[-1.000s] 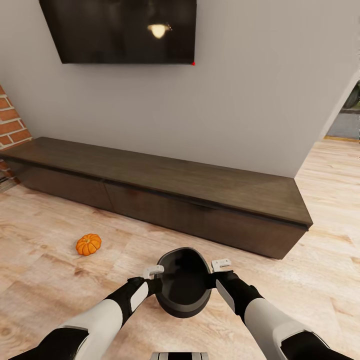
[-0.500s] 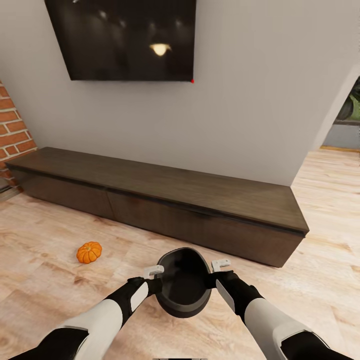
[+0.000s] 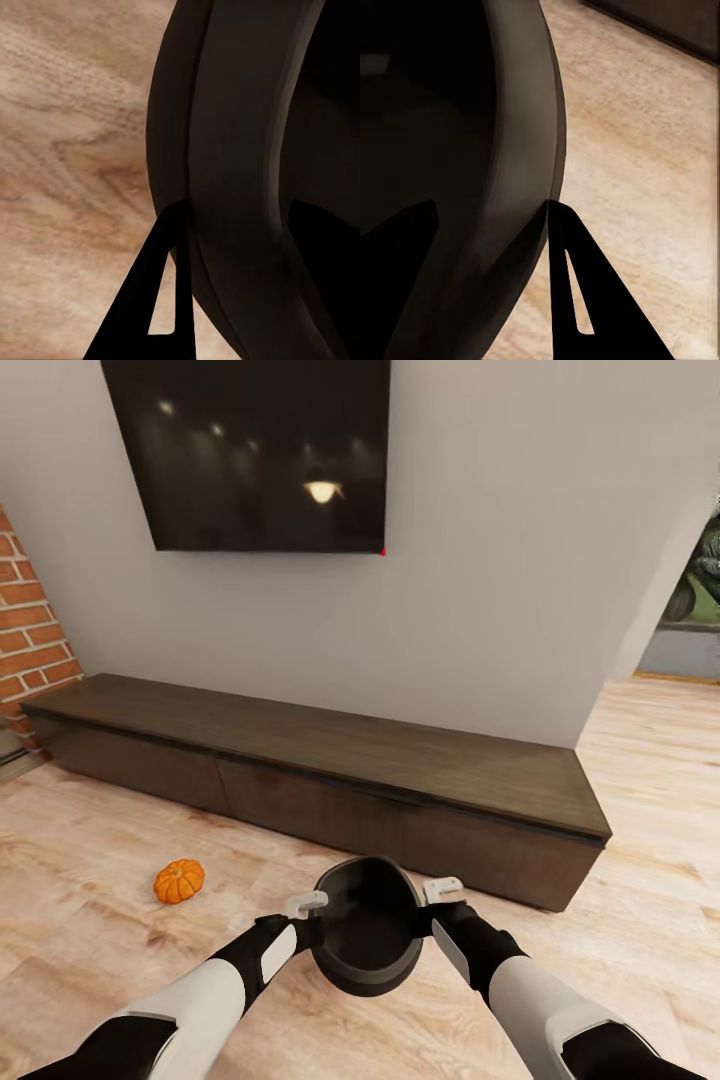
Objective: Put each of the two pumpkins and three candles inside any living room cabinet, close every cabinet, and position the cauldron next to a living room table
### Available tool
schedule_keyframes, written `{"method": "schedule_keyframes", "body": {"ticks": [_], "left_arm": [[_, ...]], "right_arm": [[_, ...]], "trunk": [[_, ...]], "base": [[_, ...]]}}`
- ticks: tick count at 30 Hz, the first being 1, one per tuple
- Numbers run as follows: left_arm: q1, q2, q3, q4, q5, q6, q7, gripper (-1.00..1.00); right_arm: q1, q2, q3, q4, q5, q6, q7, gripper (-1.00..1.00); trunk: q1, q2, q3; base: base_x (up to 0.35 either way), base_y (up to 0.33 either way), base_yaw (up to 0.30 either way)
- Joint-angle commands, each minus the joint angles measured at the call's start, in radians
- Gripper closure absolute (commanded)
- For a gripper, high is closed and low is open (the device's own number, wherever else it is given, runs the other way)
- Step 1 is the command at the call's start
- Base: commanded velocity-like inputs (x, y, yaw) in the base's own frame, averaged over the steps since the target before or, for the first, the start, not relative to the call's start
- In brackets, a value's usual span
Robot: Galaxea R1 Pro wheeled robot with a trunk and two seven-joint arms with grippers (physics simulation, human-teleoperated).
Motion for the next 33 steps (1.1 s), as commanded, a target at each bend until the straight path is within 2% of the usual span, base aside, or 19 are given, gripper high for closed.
{"method": "schedule_keyframes", "body": {"ticks": [1, 33], "left_arm": [[-0.001, -0.001, -0.002, -0.005, 0.027, 0.005, 0.002, 1.00], [-0.001, -0.001, -0.002, -0.005, 0.029, 0.007, 0.002, 1.00]], "right_arm": [[0.000, 0.000, 0.012, -0.001, -0.014, 0.006, -0.009, 1.00], [0.000, 0.000, 0.011, -0.001, -0.014, 0.006, -0.009, 1.00]], "trunk": [[-0.001, 0.000, 0.003], [-0.001, 0.000, 0.007]], "base": [[0.000, 0.000, 0.000], [0.000, 0.000, 0.000]]}}
